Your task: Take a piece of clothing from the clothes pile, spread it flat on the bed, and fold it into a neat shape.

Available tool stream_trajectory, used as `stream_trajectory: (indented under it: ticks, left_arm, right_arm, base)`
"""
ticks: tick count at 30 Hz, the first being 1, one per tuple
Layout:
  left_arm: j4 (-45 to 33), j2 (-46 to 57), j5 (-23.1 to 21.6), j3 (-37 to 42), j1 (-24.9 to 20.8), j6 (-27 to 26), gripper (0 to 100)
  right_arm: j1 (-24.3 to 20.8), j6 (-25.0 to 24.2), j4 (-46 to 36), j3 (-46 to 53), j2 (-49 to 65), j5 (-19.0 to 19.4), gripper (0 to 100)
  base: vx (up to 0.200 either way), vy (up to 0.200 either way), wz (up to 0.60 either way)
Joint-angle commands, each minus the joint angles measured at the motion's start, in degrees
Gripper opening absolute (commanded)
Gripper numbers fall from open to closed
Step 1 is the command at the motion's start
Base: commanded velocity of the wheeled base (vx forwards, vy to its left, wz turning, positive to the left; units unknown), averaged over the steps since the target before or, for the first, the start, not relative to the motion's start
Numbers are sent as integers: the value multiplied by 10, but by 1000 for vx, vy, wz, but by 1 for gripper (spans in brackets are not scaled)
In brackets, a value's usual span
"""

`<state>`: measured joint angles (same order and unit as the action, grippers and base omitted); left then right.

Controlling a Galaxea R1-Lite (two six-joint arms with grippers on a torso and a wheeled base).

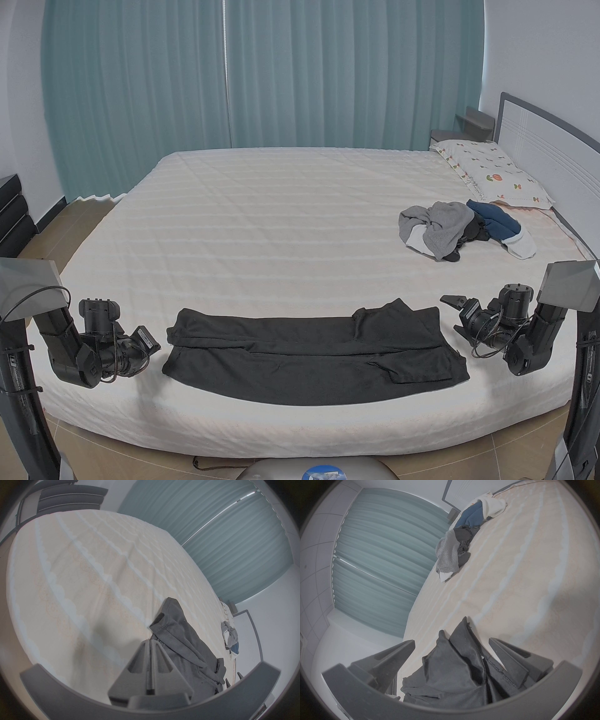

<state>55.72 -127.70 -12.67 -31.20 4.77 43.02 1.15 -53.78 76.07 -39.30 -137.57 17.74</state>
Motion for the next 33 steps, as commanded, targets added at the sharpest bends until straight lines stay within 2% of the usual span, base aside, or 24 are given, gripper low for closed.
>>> stream_trajectory:
  ticks: [1,2,3,10,18,23,32,33]
  left_arm:
    - [19,-8,0,14,-5,0,0]
    - [21,-8,0,15,-5,0,0]
    - [30,-6,0,21,-5,1,100]
    - [71,-16,3,45,-20,-11,100]
    - [154,-46,-3,48,-30,-66,100]
    - [202,-70,-32,54,-35,-76,100]
    - [205,-76,-35,54,-40,-82,100]
    - [205,-76,-35,55,-40,-82,0]
  right_arm:
    - [-1,1,0,3,-4,1,100]
    - [-1,1,0,3,-4,1,100]
    - [-1,1,0,3,-5,3,100]
    - [-2,1,1,3,-7,3,100]
    - [-4,1,1,4,-8,3,100]
    - [-4,1,1,4,-8,3,100]
    - [-4,1,0,3,-8,3,100]
    - [-4,1,0,3,-8,3,100]
  base:
    - [0,0,0]
    - [0,0,0]
    - [0,0,0]
    - [0,0,0]
    - [0,0,0]
    - [0,0,0]
    - [0,0,0]
    - [0,0,0]
